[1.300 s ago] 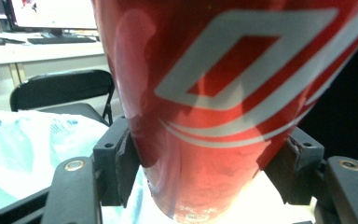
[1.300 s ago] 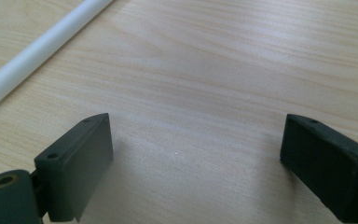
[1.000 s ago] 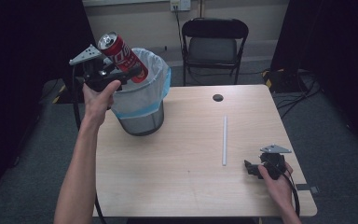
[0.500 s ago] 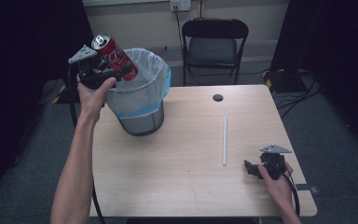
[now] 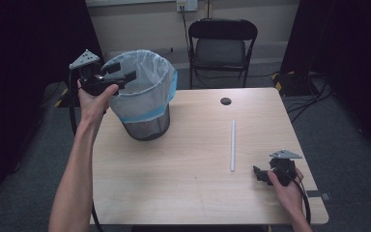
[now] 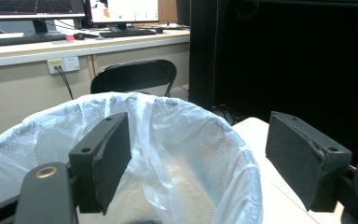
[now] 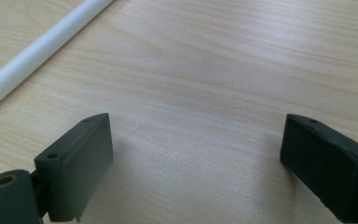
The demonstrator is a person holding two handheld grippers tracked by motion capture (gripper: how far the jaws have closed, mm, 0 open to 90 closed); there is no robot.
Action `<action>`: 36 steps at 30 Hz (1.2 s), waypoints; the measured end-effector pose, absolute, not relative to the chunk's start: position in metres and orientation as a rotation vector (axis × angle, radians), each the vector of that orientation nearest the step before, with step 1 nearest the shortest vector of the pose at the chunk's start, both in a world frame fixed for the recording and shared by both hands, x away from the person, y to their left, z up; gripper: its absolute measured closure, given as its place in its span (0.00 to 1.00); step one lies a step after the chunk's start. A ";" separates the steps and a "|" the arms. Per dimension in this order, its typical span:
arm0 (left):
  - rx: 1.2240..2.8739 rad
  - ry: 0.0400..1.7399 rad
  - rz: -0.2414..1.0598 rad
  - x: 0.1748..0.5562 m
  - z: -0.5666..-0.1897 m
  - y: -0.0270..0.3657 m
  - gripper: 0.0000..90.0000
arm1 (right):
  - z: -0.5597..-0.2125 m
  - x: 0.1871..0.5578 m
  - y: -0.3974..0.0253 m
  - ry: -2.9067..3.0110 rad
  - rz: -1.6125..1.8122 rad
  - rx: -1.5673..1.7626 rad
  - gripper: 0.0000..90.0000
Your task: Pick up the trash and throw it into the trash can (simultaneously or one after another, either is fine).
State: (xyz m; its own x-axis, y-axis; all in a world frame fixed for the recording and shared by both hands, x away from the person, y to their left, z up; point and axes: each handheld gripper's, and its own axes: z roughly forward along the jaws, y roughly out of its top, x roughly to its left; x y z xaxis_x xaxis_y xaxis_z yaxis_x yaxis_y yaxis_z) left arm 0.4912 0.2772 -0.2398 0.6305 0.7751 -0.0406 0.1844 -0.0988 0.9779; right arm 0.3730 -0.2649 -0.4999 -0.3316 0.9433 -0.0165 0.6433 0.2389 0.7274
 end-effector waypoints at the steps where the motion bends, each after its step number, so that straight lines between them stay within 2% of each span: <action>1: 1.628 0.808 0.600 0.491 -0.240 0.277 0.24 | -0.500 0.373 -0.265 2.061 0.875 1.449 0.09; 18: 1.596 0.744 0.475 0.473 -0.242 0.246 0.25 | -0.500 0.373 -0.265 2.061 0.875 1.448 0.09; 28: 1.661 0.673 0.453 0.456 -0.253 0.215 0.25 | -0.500 0.373 -0.265 2.061 0.875 1.447 0.09; 36: 1.710 0.638 0.405 0.443 -0.266 0.182 0.19 | -0.500 0.373 -0.265 2.062 0.874 1.447 0.09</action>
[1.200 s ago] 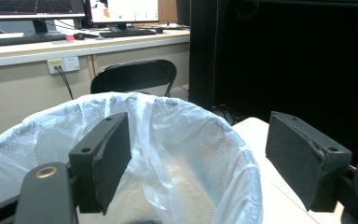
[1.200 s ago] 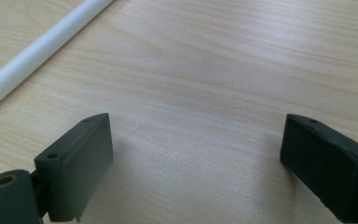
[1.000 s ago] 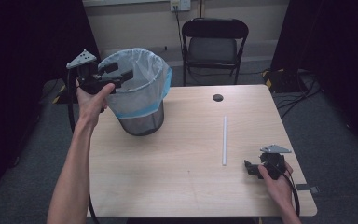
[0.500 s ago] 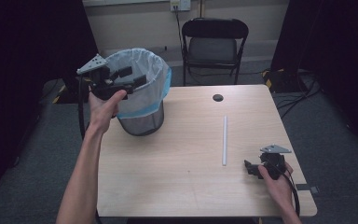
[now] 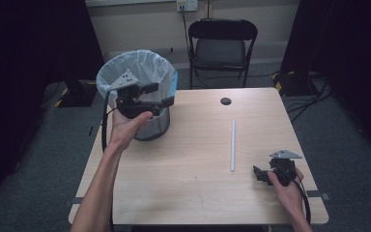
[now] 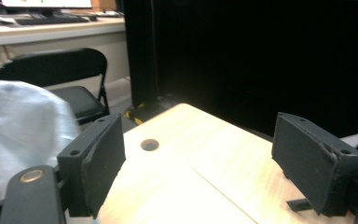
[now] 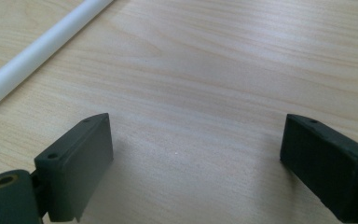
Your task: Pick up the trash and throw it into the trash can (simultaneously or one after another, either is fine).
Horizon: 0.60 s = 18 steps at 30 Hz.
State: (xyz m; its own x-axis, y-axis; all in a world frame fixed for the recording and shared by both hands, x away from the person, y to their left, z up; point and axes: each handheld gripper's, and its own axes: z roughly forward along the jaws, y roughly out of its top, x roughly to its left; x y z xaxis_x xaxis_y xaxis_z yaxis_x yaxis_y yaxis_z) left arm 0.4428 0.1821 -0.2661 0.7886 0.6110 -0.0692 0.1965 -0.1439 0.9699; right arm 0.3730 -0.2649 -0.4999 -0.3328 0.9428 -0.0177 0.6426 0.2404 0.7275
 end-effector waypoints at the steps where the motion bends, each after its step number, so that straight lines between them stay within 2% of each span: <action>1: 1.717 0.634 0.396 0.442 -0.269 0.179 0.19 | -0.500 0.373 -0.265 2.062 0.874 1.448 0.09; 18: 1.750 0.644 0.255 0.435 -0.321 0.151 0.20 | -0.500 0.373 -0.265 2.062 0.874 1.447 0.09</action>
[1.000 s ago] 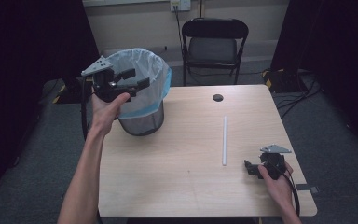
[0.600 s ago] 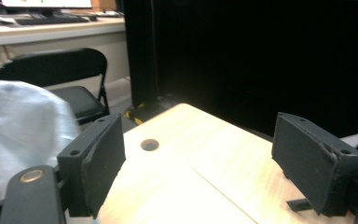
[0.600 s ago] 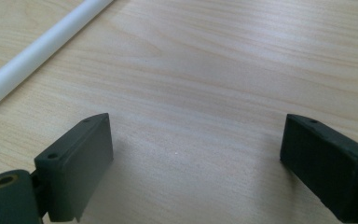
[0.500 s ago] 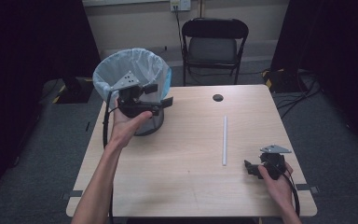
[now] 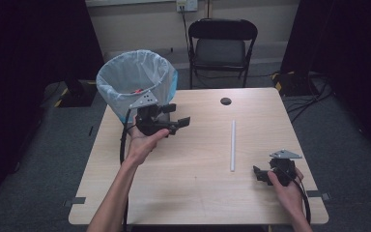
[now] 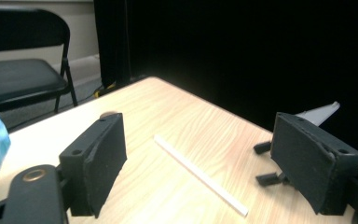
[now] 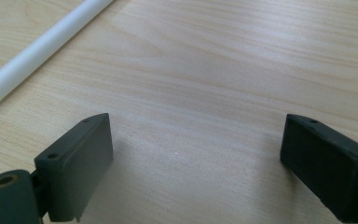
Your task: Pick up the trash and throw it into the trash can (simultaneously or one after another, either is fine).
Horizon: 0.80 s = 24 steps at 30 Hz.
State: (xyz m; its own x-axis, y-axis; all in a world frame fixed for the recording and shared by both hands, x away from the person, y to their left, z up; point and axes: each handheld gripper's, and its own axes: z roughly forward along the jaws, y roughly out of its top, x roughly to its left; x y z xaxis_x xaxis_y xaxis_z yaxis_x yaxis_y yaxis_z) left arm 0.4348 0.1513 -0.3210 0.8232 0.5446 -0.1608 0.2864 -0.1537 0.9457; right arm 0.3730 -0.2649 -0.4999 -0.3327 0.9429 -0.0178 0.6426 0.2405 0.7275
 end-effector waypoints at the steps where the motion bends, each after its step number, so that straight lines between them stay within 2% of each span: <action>1: 1.750 0.644 0.255 0.435 -0.321 0.151 0.20 | -0.500 0.373 -0.265 2.062 0.874 1.447 0.09; 16: 1.815 0.641 0.221 0.424 -0.355 0.124 0.20 | -0.500 0.373 -0.265 2.061 0.874 1.448 0.09; 24: 1.827 0.627 0.155 0.422 -0.370 0.102 0.20 | -0.500 0.373 -0.265 2.062 0.875 1.447 0.09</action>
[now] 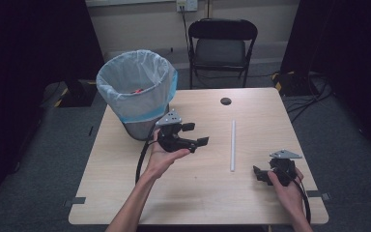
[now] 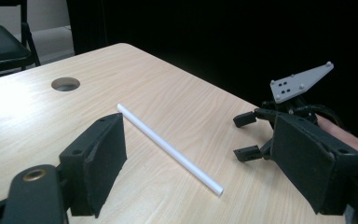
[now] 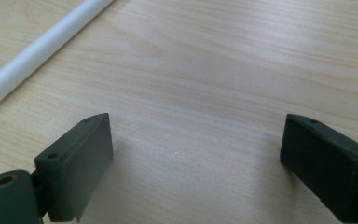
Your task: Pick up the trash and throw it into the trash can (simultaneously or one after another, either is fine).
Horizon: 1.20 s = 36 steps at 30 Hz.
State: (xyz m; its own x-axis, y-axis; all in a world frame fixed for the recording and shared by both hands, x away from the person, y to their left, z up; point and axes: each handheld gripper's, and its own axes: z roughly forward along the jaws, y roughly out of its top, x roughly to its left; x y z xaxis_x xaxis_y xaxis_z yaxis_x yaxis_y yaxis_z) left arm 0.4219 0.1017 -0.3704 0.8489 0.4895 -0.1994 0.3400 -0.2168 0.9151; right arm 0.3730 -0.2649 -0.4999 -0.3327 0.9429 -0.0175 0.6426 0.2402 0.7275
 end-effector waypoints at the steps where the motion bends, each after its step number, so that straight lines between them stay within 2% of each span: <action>1: 1.827 0.627 0.155 0.422 -0.370 0.102 0.20 | -0.500 0.373 -0.265 2.062 0.875 1.447 0.09; 23: 1.941 0.588 0.071 0.419 -0.422 0.043 0.21 | -0.500 0.373 -0.265 2.062 0.874 1.447 0.09; 36: 2.019 0.642 0.023 0.431 -0.464 0.016 0.22 | -0.500 0.373 -0.265 2.062 0.875 1.447 0.09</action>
State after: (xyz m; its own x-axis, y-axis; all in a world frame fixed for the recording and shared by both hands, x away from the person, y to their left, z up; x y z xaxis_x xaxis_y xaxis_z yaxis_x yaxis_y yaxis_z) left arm 0.4311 0.0158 -0.4639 0.8603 0.4481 -0.2431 0.4298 -0.3810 0.8186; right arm 0.3730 -0.2649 -0.4999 -0.3328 0.9428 -0.0175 0.6426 0.2404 0.7275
